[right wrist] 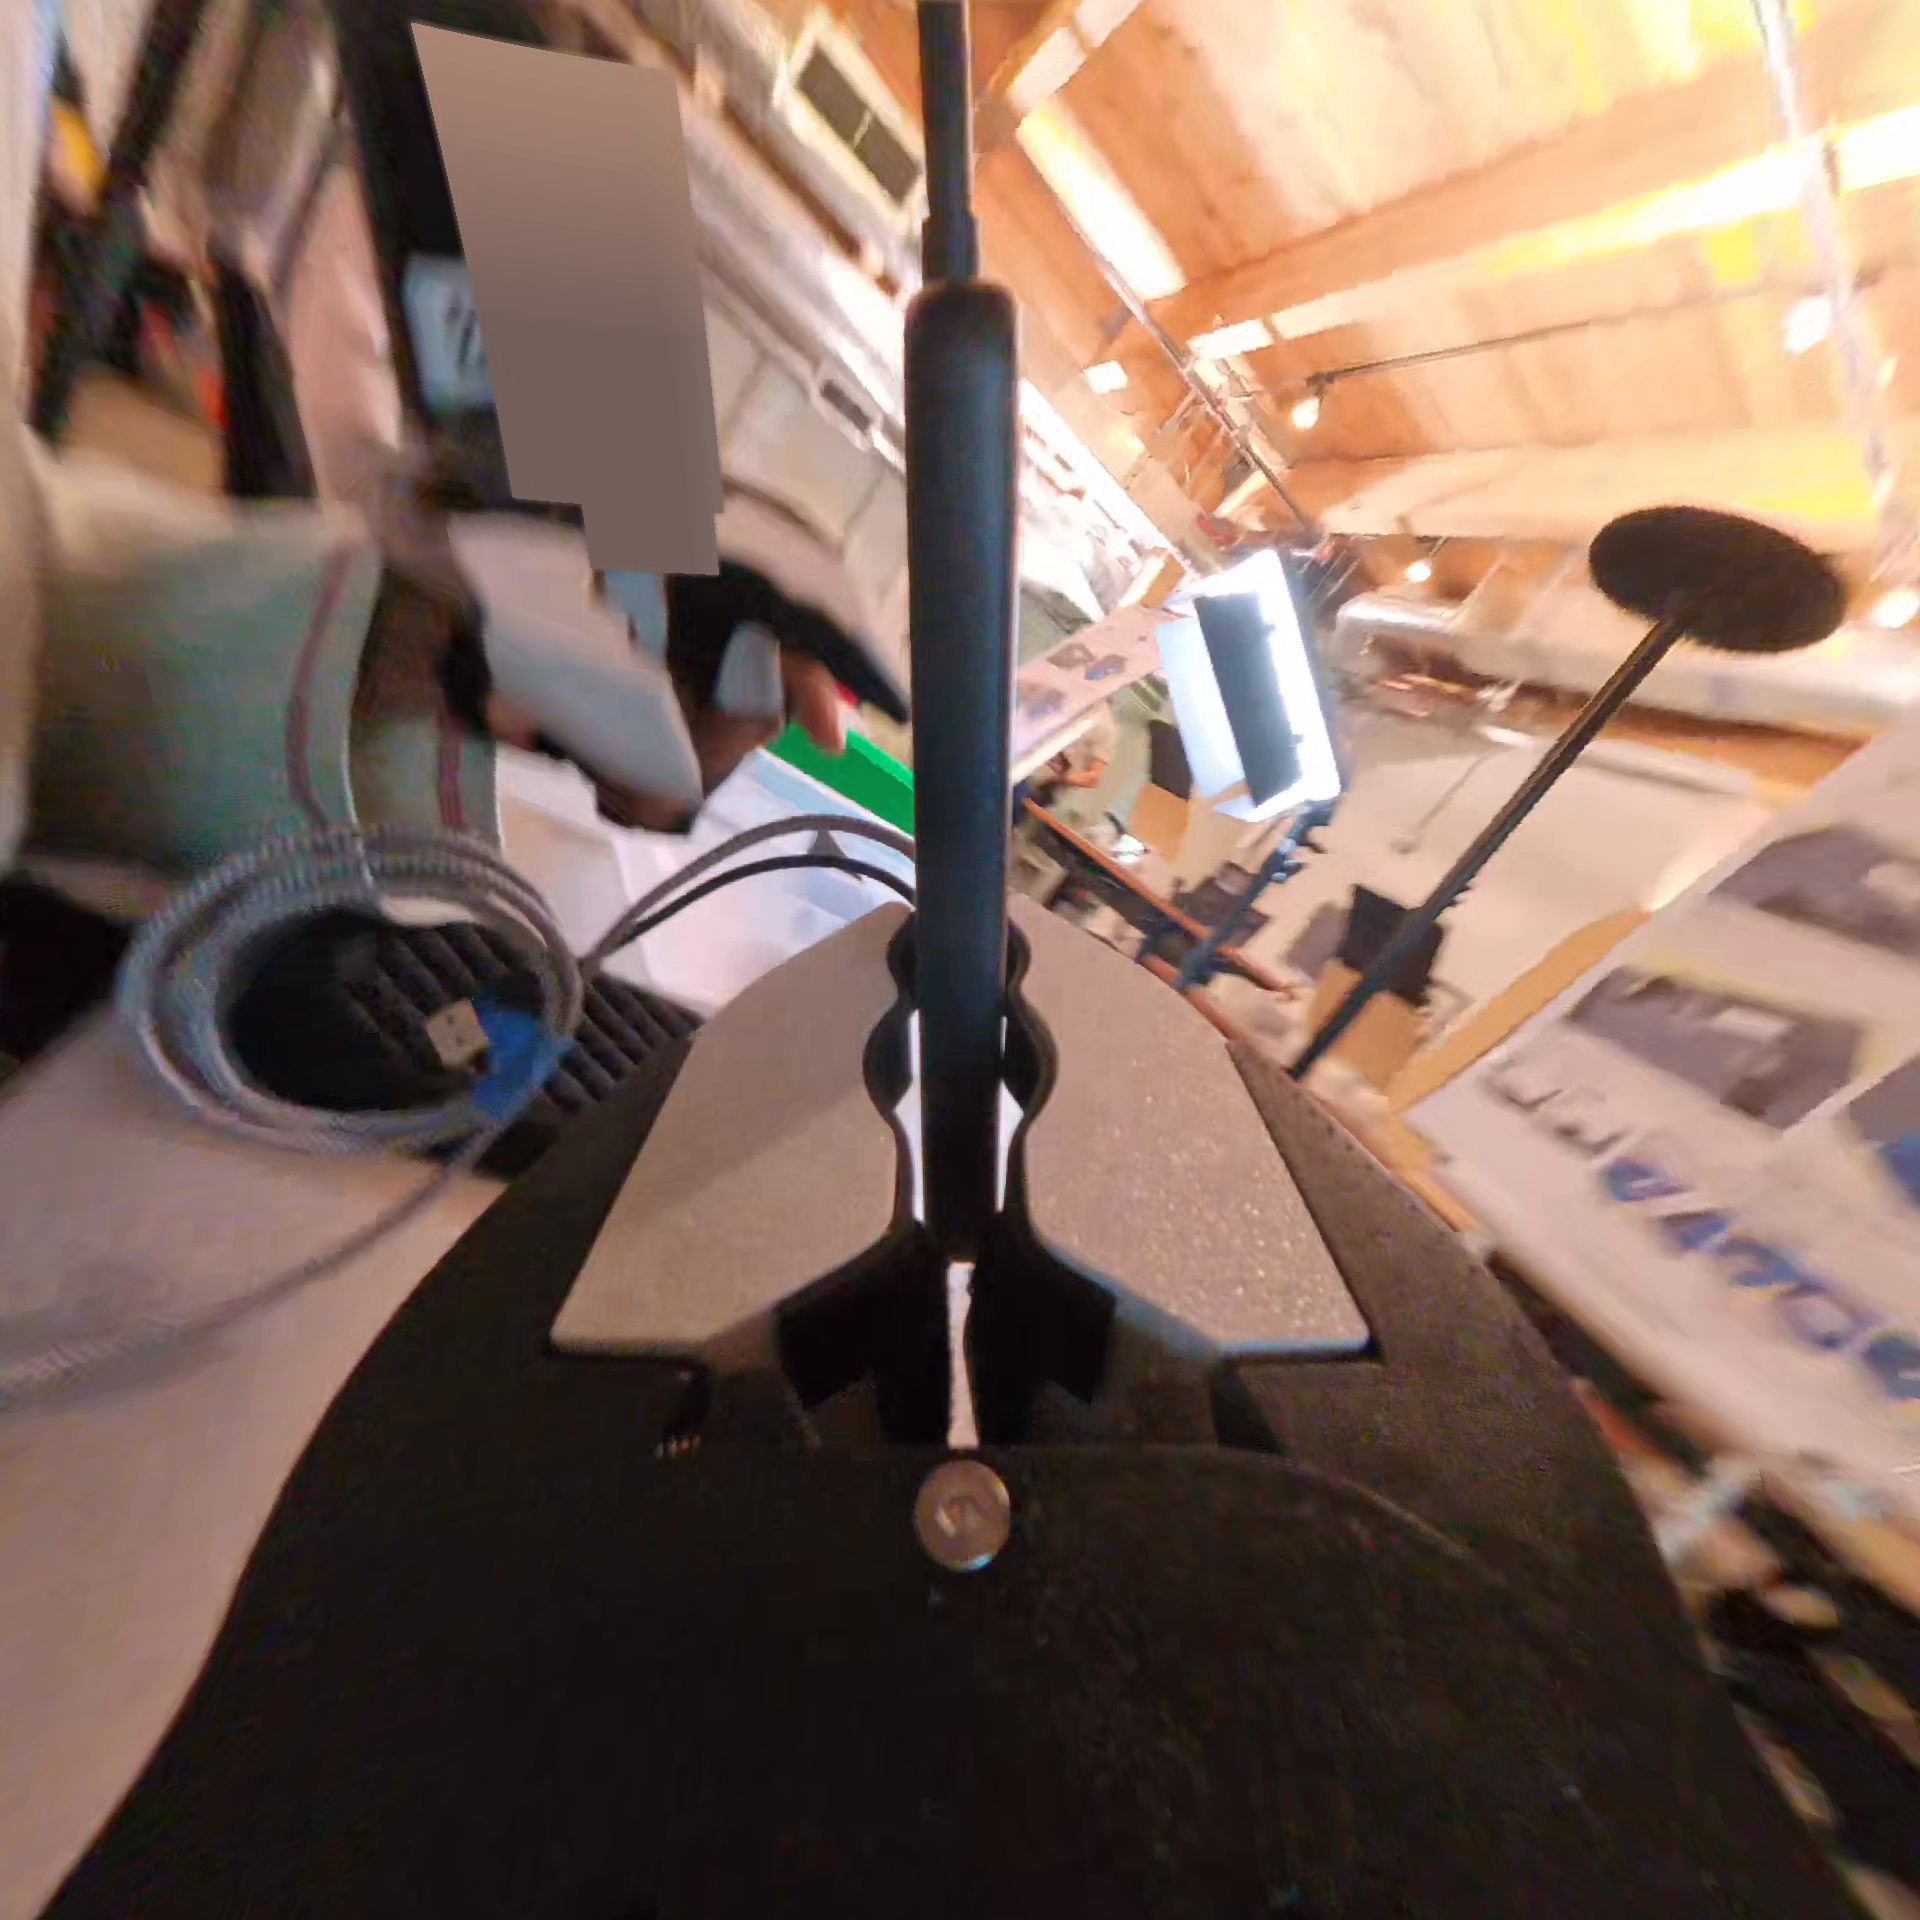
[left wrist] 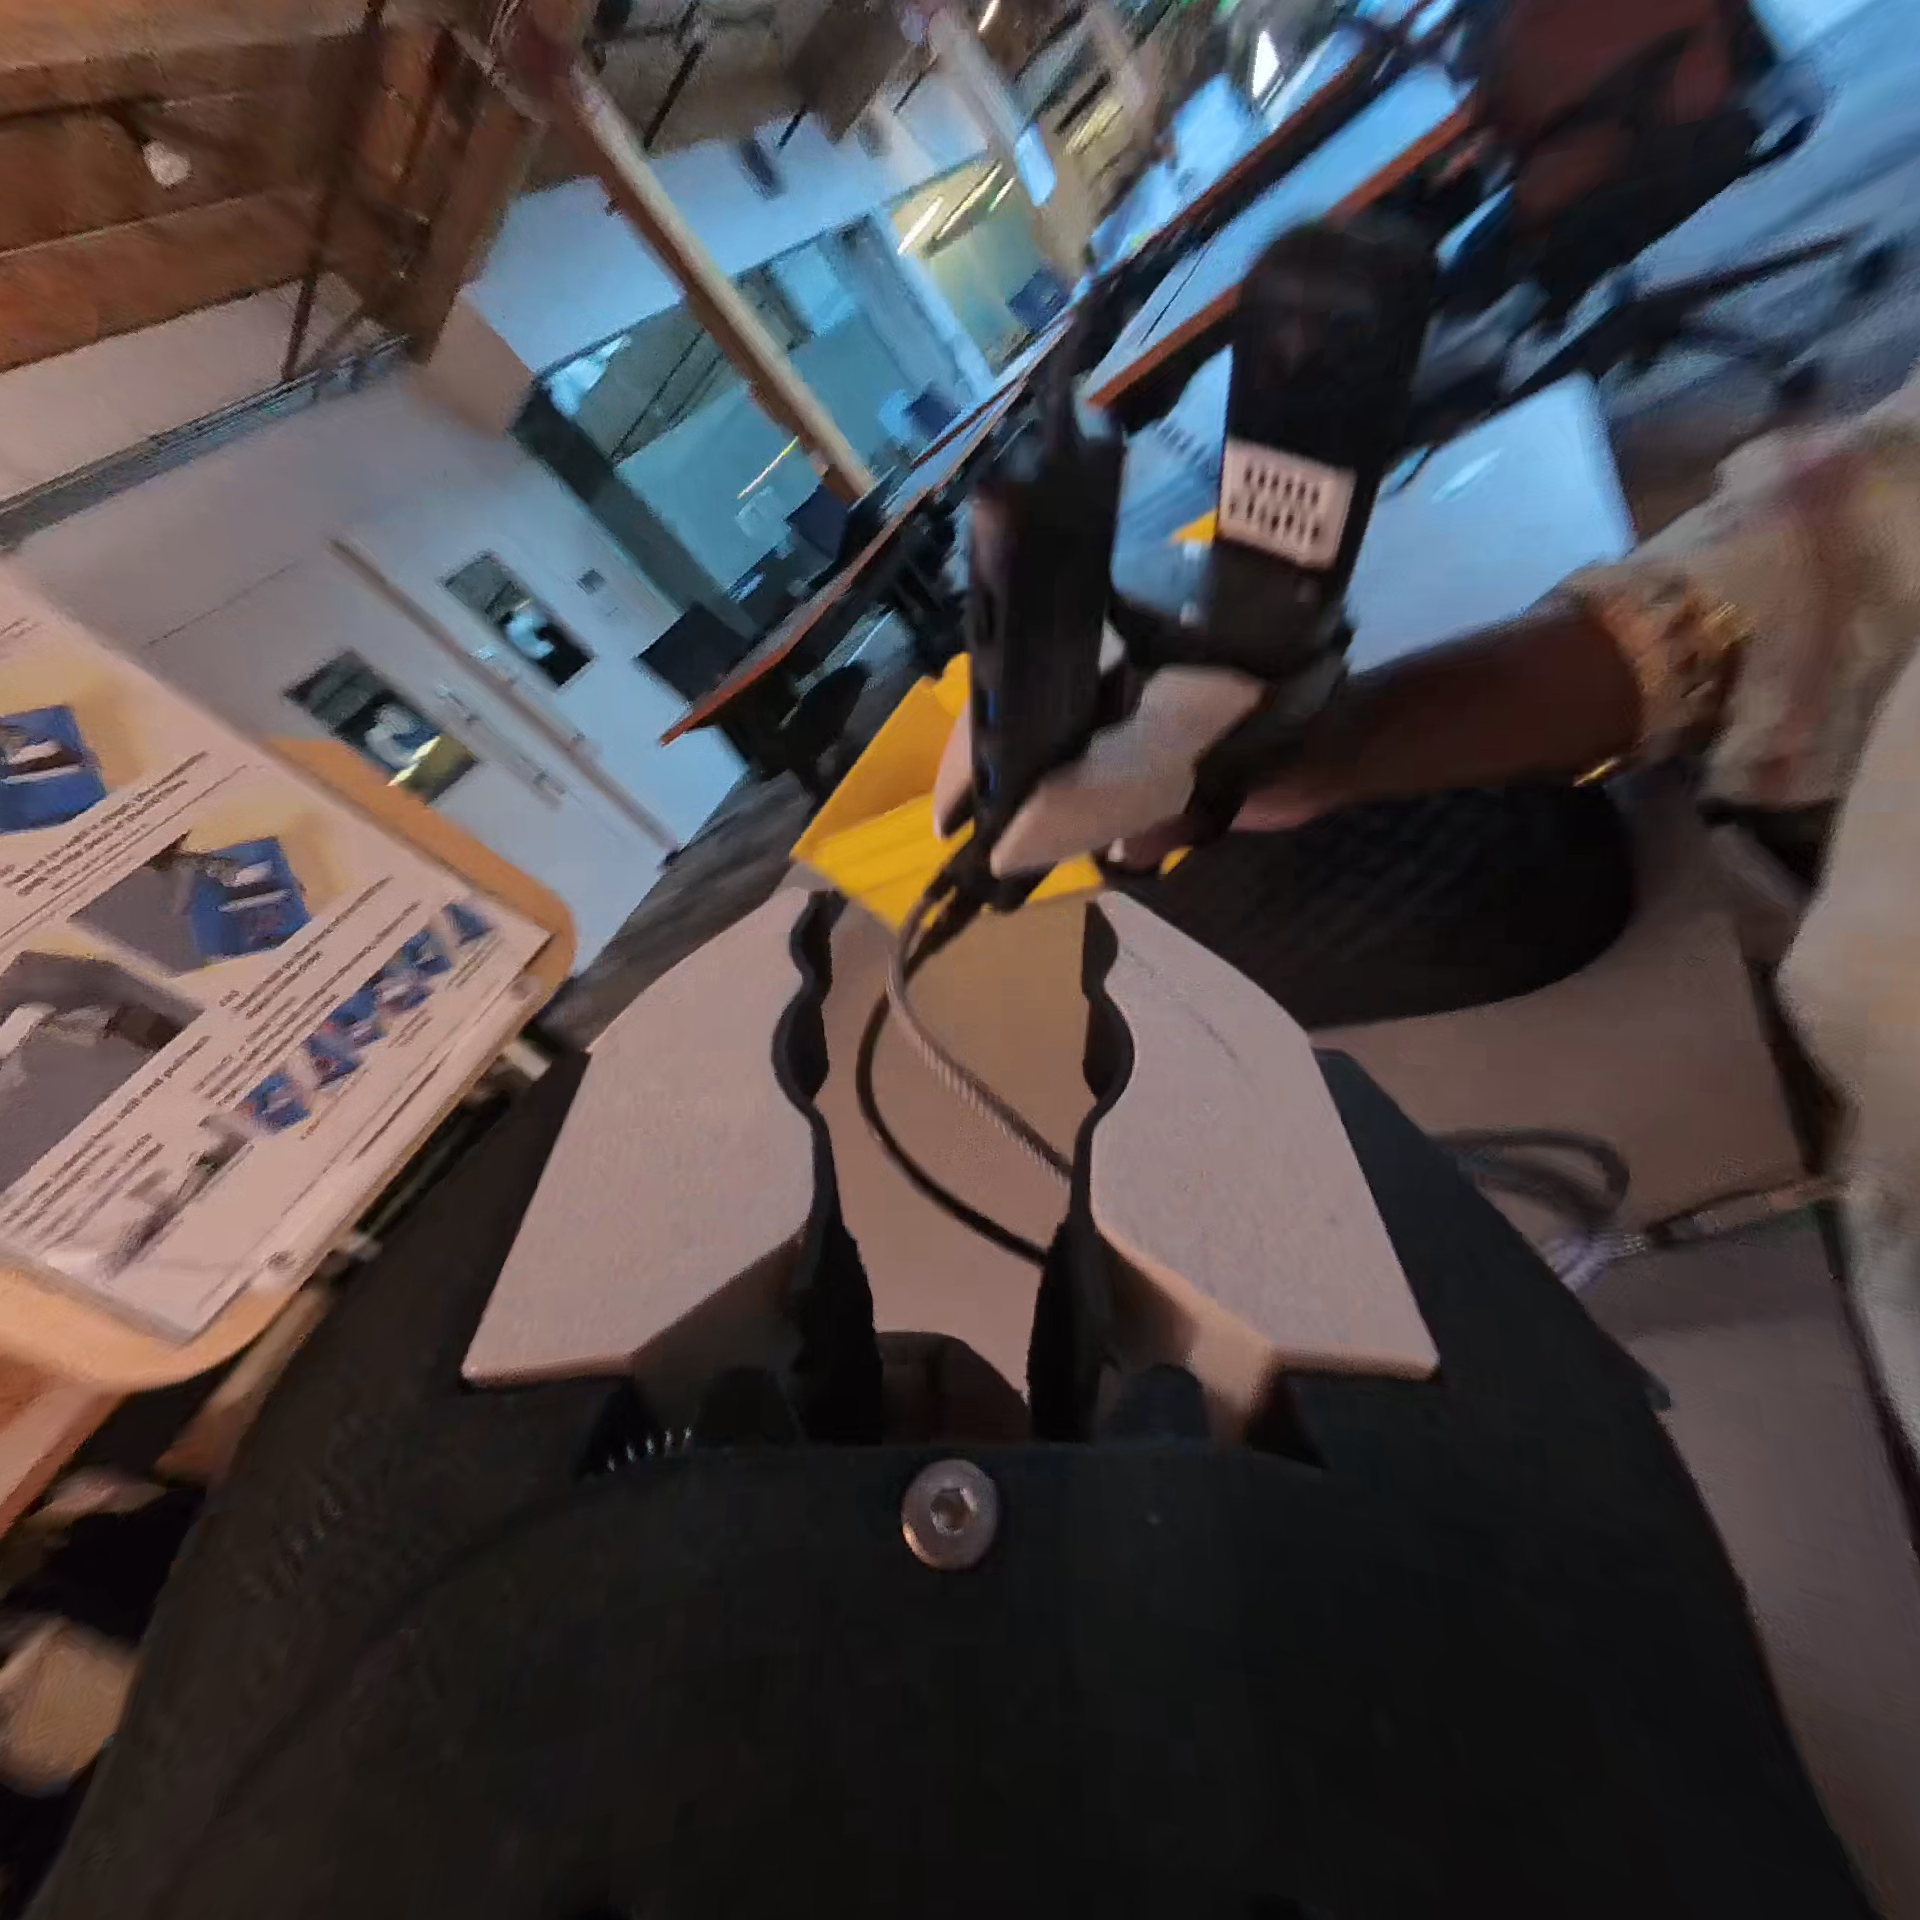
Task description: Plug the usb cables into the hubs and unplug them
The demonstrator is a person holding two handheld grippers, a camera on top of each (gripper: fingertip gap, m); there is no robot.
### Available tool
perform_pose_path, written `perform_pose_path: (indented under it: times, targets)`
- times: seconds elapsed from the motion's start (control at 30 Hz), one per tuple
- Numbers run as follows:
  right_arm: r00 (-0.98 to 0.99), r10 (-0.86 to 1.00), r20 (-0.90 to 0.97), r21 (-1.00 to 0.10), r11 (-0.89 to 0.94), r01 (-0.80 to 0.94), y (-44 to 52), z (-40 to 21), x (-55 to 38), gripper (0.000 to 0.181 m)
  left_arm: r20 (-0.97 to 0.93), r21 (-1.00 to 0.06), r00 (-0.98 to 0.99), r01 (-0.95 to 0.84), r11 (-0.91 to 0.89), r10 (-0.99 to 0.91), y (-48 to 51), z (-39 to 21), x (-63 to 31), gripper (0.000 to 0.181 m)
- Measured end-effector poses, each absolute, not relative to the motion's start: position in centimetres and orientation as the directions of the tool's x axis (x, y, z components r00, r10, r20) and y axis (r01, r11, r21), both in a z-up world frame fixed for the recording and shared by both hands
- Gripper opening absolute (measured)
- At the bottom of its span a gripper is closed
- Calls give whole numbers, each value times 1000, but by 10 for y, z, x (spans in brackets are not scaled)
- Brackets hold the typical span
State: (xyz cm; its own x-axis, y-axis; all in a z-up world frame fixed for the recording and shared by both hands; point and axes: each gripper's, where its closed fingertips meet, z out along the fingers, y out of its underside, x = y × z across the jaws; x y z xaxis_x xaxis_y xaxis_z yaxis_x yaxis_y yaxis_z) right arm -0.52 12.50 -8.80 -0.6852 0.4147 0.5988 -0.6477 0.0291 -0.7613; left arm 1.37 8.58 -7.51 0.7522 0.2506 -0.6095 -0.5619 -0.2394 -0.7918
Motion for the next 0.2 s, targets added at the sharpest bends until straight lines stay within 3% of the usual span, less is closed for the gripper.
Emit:
perform_pose_path:
  times: [0.1,0.2]
  targets:
    - [-860,382,338,-873,-213,-438,130,-81,-4,12,-649,-761,658,-574,-304,383,83,-83,-1,51]
    - [-944,306,126,-871,-421,-253,141,-72,-1,12,-396,-877,767,-478,40,505,62,-48,-1,43]
